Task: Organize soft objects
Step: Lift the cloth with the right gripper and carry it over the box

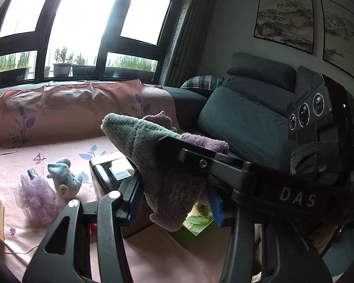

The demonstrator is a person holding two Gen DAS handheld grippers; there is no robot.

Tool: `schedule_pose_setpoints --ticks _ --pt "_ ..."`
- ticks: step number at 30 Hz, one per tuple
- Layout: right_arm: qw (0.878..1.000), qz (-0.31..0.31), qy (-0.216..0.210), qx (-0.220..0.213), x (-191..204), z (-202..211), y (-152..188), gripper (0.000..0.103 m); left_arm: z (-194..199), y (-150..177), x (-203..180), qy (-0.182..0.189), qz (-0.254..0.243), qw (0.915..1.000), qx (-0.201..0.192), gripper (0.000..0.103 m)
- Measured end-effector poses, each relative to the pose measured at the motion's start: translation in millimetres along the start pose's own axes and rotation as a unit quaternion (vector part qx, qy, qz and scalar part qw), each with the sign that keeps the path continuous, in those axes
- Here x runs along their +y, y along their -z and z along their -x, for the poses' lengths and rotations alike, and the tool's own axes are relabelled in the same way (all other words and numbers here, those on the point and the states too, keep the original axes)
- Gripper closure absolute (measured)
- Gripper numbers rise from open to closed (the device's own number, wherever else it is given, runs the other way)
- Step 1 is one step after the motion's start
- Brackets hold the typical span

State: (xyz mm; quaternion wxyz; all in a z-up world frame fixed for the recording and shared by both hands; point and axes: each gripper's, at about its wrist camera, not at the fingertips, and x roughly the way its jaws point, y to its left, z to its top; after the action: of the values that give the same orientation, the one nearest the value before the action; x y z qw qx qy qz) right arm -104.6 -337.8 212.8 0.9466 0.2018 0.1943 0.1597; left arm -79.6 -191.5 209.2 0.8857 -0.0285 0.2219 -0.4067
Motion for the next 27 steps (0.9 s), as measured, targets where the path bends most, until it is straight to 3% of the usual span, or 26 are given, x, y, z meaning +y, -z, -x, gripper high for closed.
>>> schedule_pose_setpoints --ticks 11,20,27 --pt "0.996 -0.051 0.068 -0.037 -61.8 23.8 -1.2 0.067 -61.7 -1.0 -39.6 0.033 -0.03 0.9983 0.037 0.056" --pt "0.989 -0.116 0.082 -0.04 -116.2 19.2 3.1 0.067 -112.1 0.7 -51.8 0.048 -0.03 0.9952 0.08 0.057" --pt "0.983 -0.149 0.091 -0.06 -136.8 26.8 5.9 0.067 -136.5 -2.4 -61.0 0.073 -0.041 0.9924 0.091 0.057"
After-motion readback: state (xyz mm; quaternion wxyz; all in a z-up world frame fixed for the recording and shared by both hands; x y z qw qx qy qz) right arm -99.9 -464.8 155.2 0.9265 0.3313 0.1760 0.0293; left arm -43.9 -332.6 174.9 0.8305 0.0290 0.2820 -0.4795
